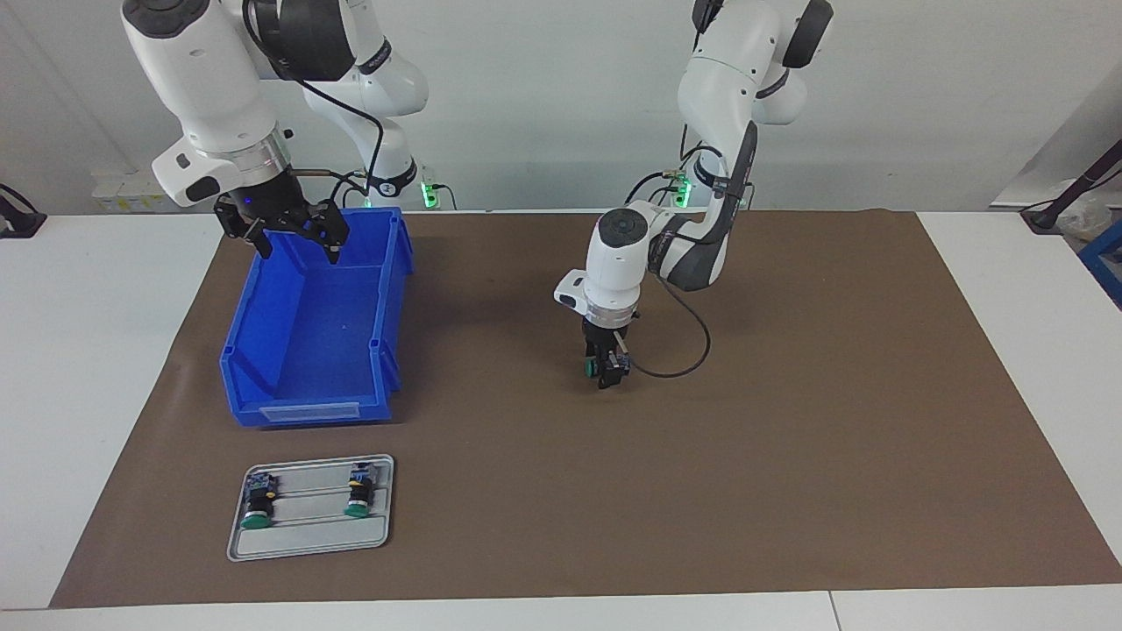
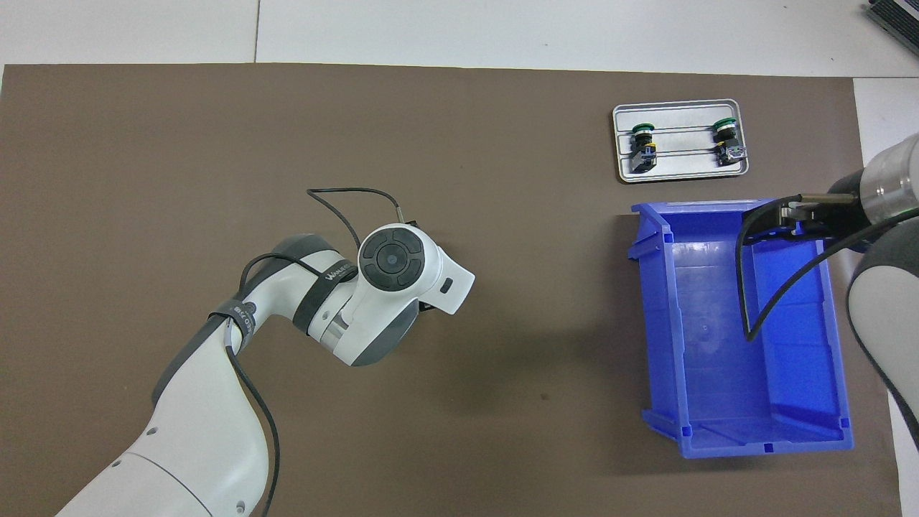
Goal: Place and press button with both arms
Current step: 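Swing the held button toward the table center with the left gripper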
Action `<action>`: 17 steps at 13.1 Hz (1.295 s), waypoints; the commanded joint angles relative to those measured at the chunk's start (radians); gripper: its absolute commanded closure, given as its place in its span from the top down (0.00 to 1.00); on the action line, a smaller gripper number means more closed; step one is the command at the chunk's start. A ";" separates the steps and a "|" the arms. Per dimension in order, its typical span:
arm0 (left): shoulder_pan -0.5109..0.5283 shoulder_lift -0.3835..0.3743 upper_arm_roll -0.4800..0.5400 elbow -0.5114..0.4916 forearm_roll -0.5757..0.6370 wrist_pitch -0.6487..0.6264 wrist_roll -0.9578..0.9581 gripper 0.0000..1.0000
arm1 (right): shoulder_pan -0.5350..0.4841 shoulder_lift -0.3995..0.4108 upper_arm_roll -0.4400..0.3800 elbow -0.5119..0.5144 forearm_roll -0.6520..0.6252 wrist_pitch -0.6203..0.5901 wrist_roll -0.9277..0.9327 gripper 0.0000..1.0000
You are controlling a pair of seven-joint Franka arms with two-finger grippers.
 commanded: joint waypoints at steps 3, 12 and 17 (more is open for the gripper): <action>-0.002 -0.006 0.015 -0.023 0.028 0.029 -0.020 0.41 | -0.009 -0.048 0.007 -0.058 0.010 0.038 -0.004 1.00; 0.006 -0.006 0.016 -0.010 0.025 0.019 -0.078 0.14 | -0.009 -0.029 0.006 -0.023 0.050 0.025 0.021 1.00; 0.015 0.023 0.016 0.173 -0.045 -0.193 -0.105 0.10 | -0.015 -0.031 0.006 -0.026 0.050 0.025 0.022 1.00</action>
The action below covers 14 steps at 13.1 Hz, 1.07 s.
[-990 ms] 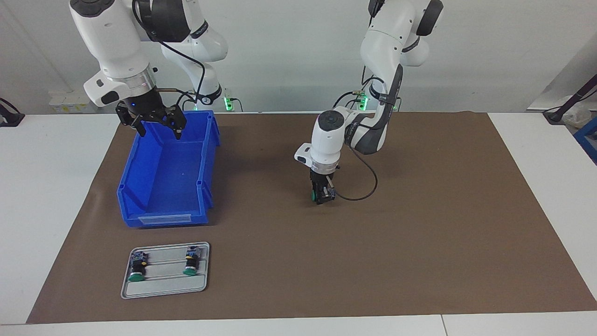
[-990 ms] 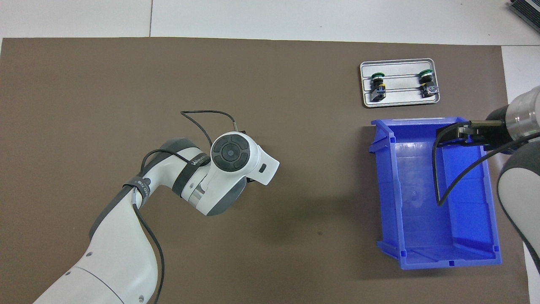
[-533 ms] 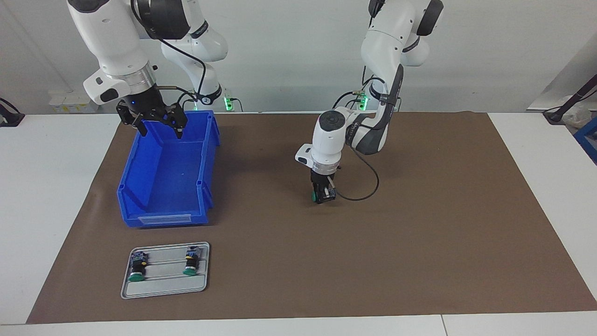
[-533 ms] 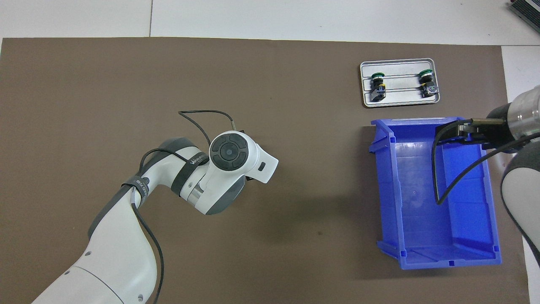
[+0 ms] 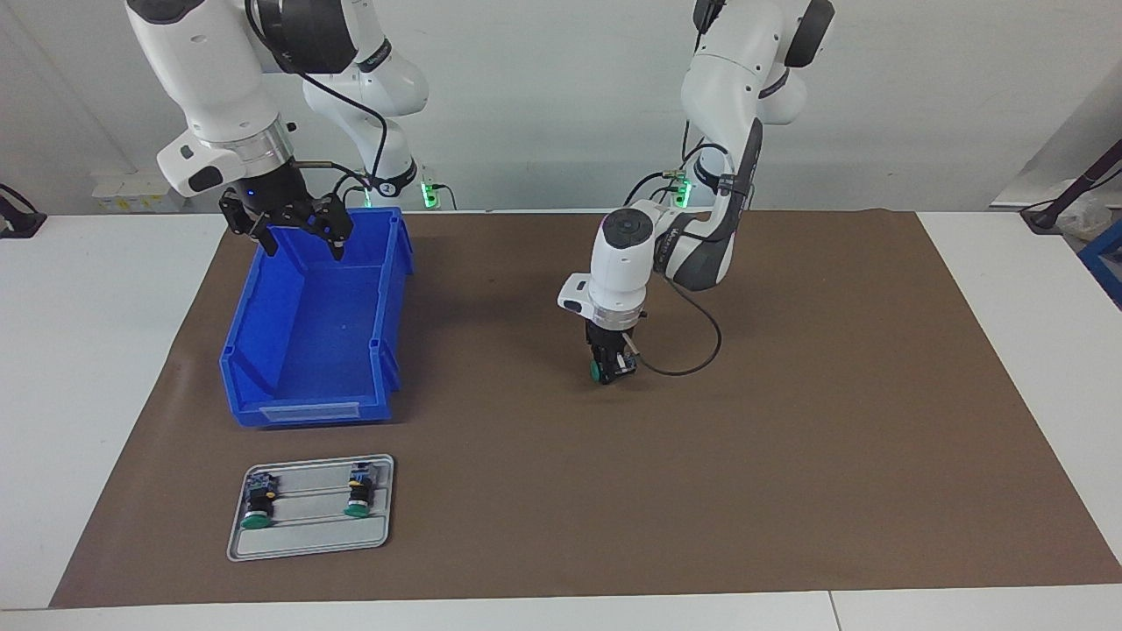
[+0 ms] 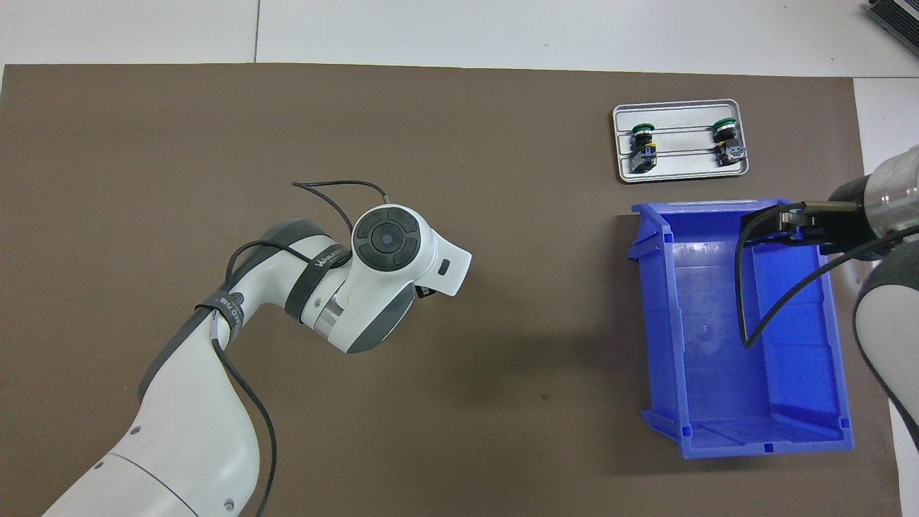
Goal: Place and press button with both arms
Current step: 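Swing the held button toward the table center with the left gripper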
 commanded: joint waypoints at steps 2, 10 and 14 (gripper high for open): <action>0.041 0.017 -0.002 0.131 -0.070 -0.128 -0.006 0.11 | -0.009 -0.006 0.006 -0.004 0.024 0.003 0.015 1.00; 0.383 -0.151 -0.025 0.128 -0.567 -0.331 0.360 0.03 | -0.009 -0.006 0.006 -0.004 0.024 0.003 0.015 1.00; 0.533 -0.235 -0.019 -0.053 -0.902 -0.325 0.697 0.02 | -0.009 -0.006 0.006 -0.004 0.024 0.003 0.015 1.00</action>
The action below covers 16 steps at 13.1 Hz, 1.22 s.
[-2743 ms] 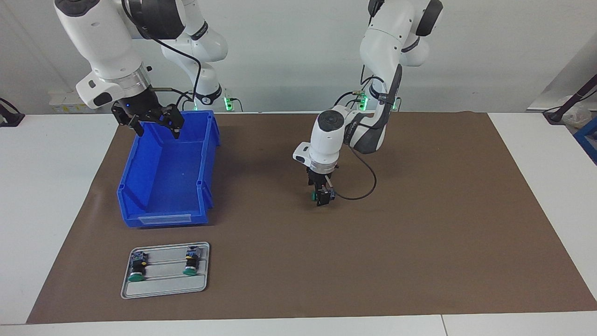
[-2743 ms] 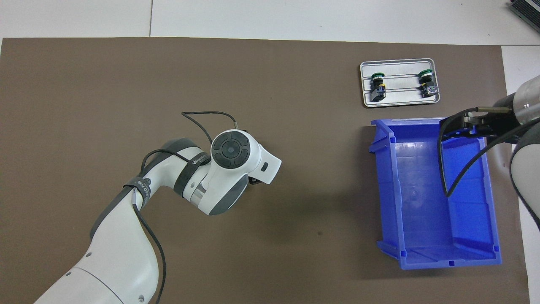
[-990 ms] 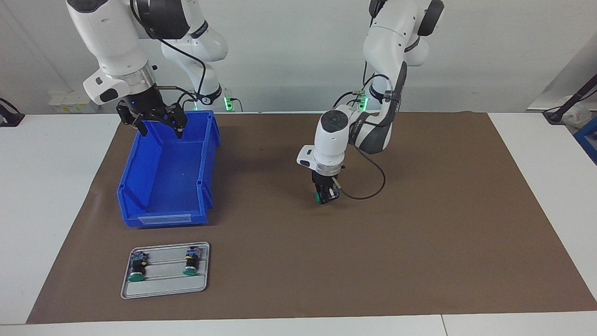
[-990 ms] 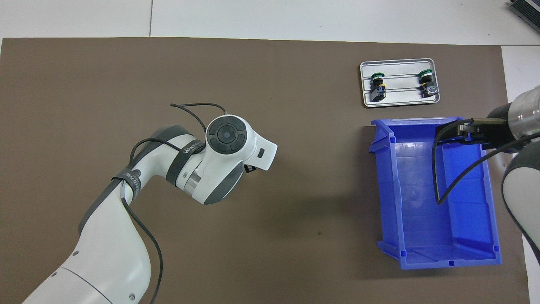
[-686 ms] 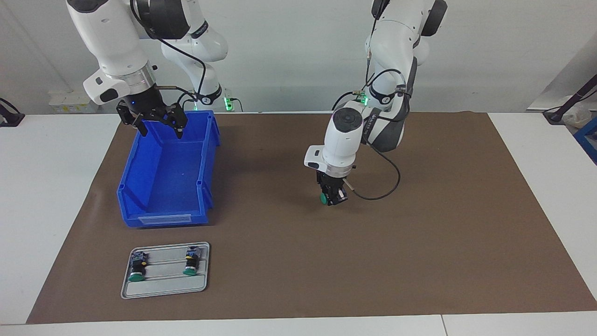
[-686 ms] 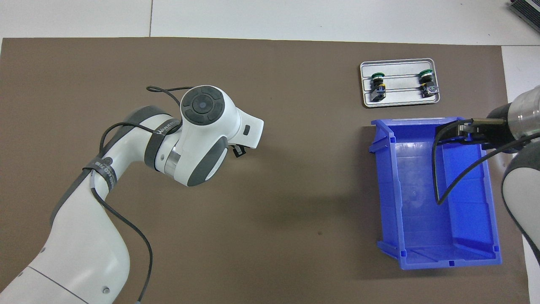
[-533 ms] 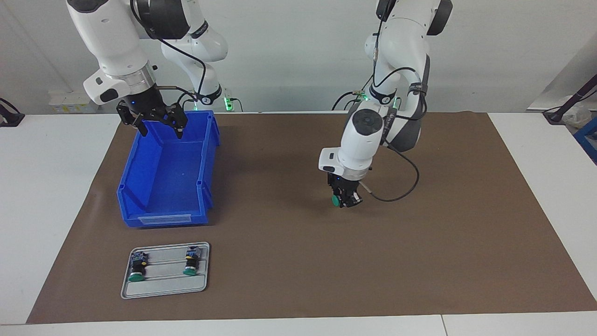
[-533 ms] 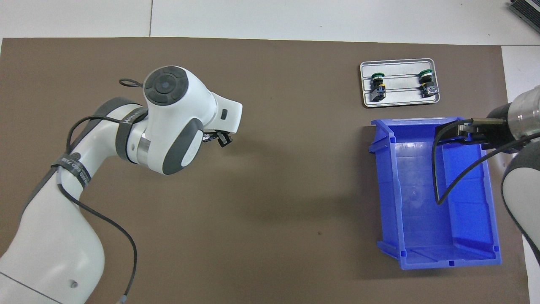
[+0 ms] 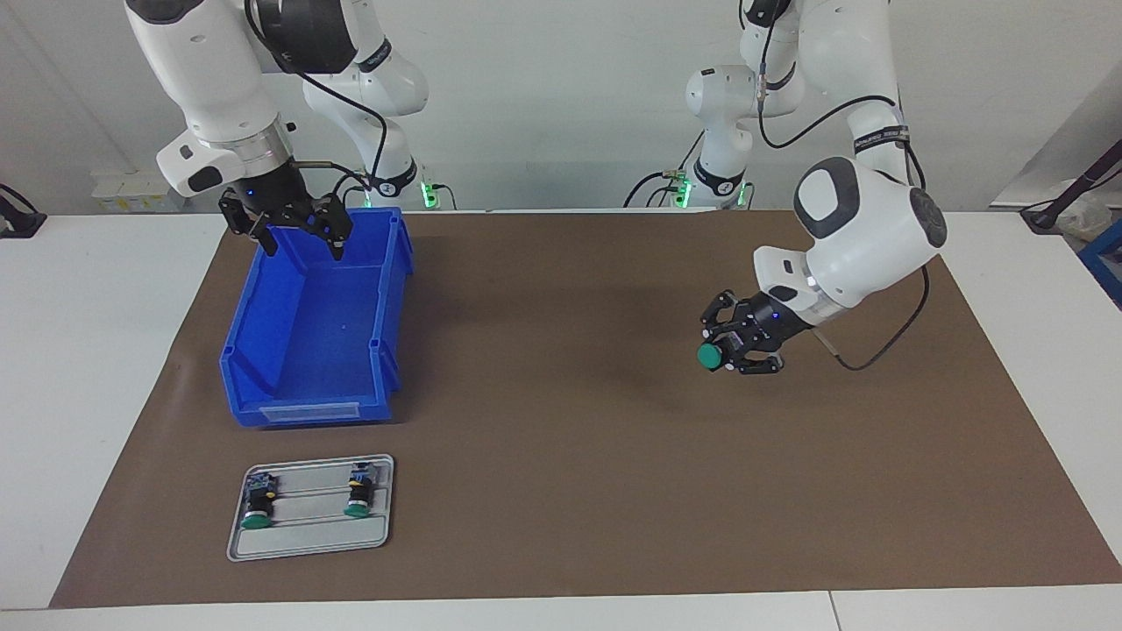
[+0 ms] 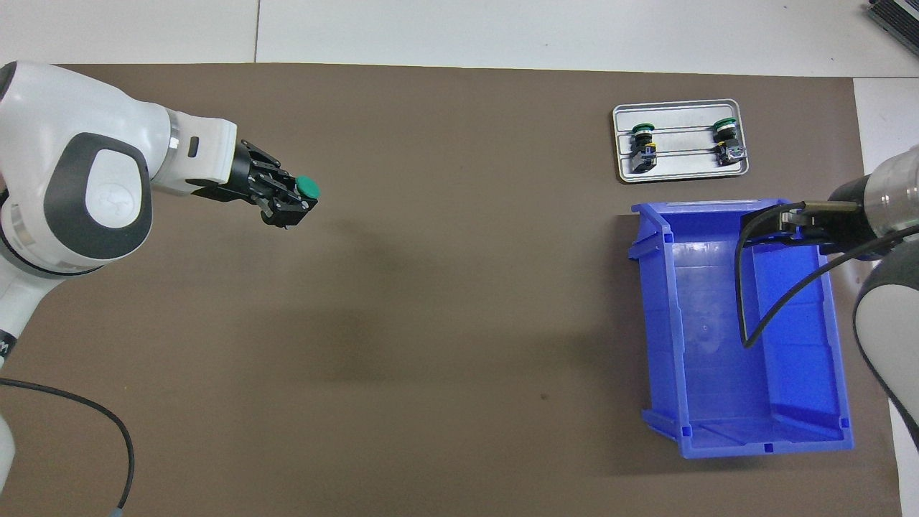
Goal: Place and press button with both arms
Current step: 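Swing the held button toward the table center with the left gripper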
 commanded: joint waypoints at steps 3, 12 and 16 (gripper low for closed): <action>0.108 -0.150 -0.008 -0.305 -0.362 0.084 0.365 0.01 | -0.009 -0.006 0.006 -0.004 0.023 0.003 0.015 1.00; 0.063 -0.136 -0.008 -0.517 -0.752 0.128 0.672 0.19 | -0.009 -0.006 0.007 -0.004 0.023 0.003 0.015 1.00; -0.062 -0.141 -0.008 -0.614 -0.879 0.276 0.853 0.05 | -0.009 -0.006 0.006 -0.004 0.023 0.003 0.015 1.00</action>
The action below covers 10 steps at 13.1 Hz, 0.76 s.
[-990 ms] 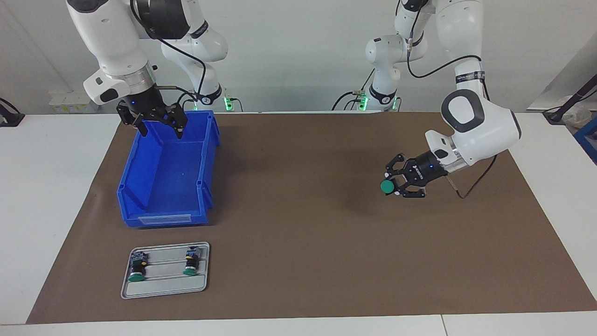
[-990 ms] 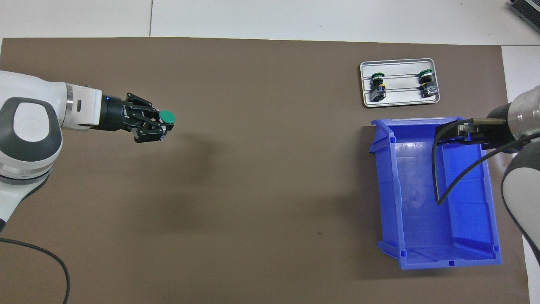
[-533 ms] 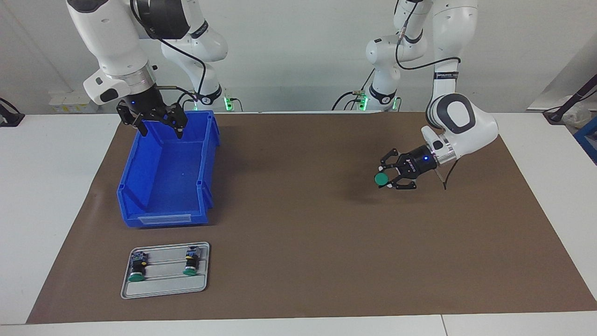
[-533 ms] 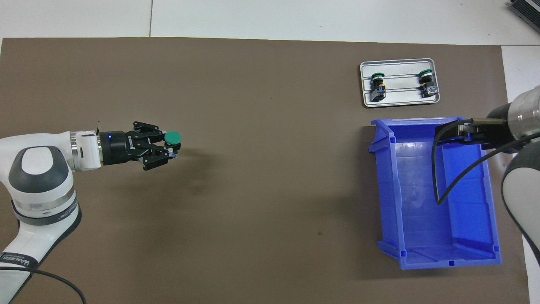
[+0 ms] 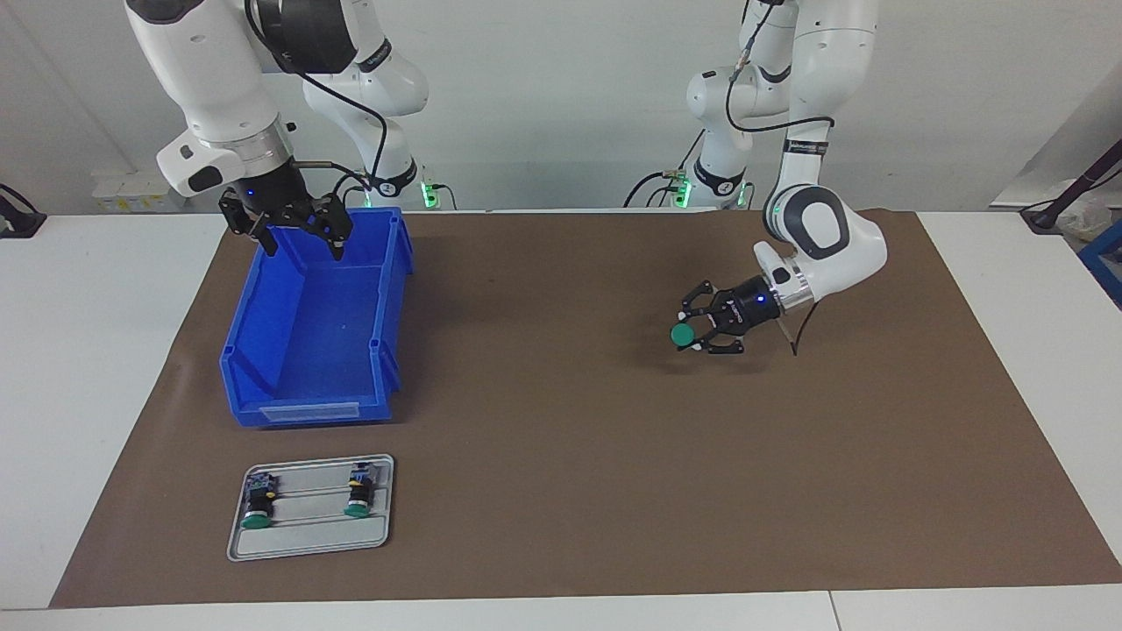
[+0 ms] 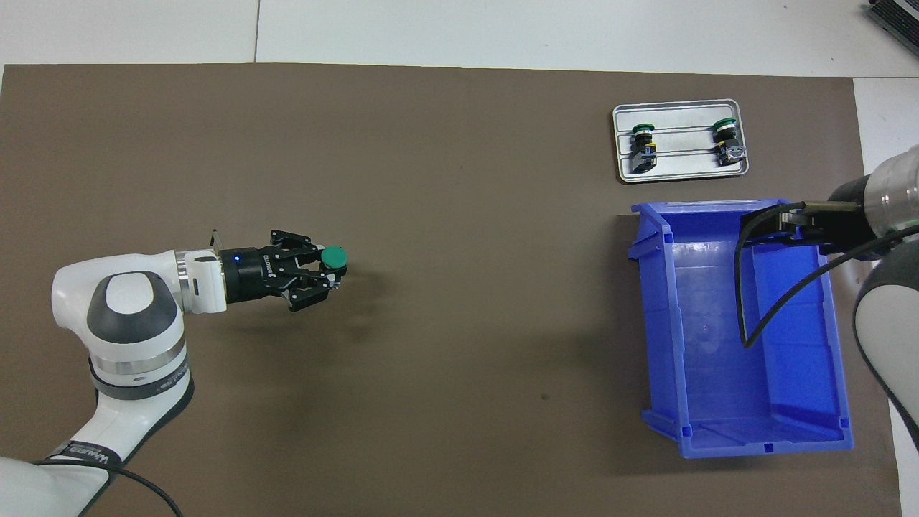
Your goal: Place and press button with both arms
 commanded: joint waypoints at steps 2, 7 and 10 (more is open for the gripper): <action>-0.065 -0.021 0.006 -0.075 -0.088 0.065 0.094 0.04 | -0.009 -0.006 0.006 -0.004 0.023 0.003 0.015 1.00; -0.080 -0.034 0.006 -0.114 -0.138 0.063 0.166 0.00 | -0.009 -0.006 0.006 -0.004 0.023 0.003 0.015 1.00; -0.081 -0.044 0.004 -0.138 -0.139 0.053 0.201 0.00 | -0.009 -0.006 0.006 -0.004 0.023 0.003 0.015 1.00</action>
